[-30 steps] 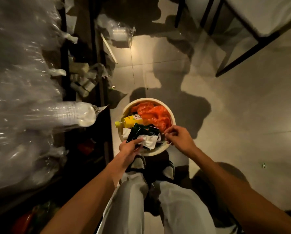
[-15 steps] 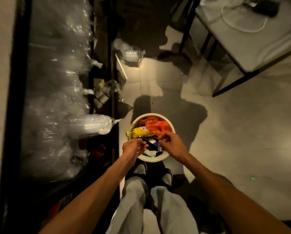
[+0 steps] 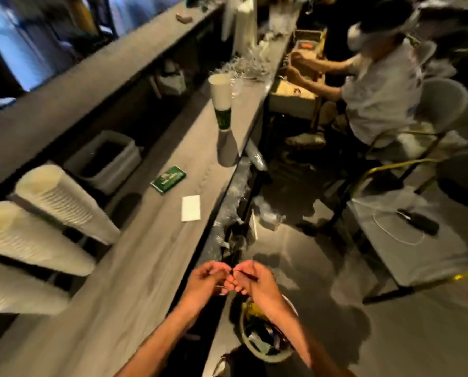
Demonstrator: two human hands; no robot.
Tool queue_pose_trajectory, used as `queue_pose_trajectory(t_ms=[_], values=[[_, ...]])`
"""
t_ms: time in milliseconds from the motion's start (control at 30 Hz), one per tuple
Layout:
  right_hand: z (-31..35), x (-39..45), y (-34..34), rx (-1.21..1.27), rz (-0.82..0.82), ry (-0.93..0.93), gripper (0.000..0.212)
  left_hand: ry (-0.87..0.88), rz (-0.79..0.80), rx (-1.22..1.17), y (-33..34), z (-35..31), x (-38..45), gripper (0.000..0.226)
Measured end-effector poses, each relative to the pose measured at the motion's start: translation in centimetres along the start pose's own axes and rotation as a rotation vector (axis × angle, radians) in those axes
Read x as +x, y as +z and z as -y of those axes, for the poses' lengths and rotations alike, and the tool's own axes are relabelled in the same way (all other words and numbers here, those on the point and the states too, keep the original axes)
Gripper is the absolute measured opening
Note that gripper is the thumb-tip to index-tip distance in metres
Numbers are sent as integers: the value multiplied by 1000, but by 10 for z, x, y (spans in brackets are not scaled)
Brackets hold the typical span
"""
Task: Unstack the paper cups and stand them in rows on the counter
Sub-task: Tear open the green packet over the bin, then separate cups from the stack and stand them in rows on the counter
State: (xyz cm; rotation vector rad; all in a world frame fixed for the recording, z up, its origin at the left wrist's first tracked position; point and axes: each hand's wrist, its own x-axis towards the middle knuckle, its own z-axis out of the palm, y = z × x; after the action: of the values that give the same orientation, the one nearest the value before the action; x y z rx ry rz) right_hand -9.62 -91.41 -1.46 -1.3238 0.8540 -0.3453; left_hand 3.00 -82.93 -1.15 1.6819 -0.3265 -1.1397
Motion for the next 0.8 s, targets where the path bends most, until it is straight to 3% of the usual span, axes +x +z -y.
queue_pose_trajectory(t_ms=[300, 500, 667, 800], values=[[70, 36, 155, -300, 381, -18, 16, 66, -403, -225, -176, -27, -70, 15], [82, 45, 260, -471, 594, 0, 11, -104, -712, -258, -275, 24, -121, 7], [81, 43, 303, -505, 665, 38, 15, -132, -947, -190, -335, 38, -121, 68], [83, 48, 321, -485, 655, 51, 16, -11, -986, -12, -363, 21, -94, 109]])
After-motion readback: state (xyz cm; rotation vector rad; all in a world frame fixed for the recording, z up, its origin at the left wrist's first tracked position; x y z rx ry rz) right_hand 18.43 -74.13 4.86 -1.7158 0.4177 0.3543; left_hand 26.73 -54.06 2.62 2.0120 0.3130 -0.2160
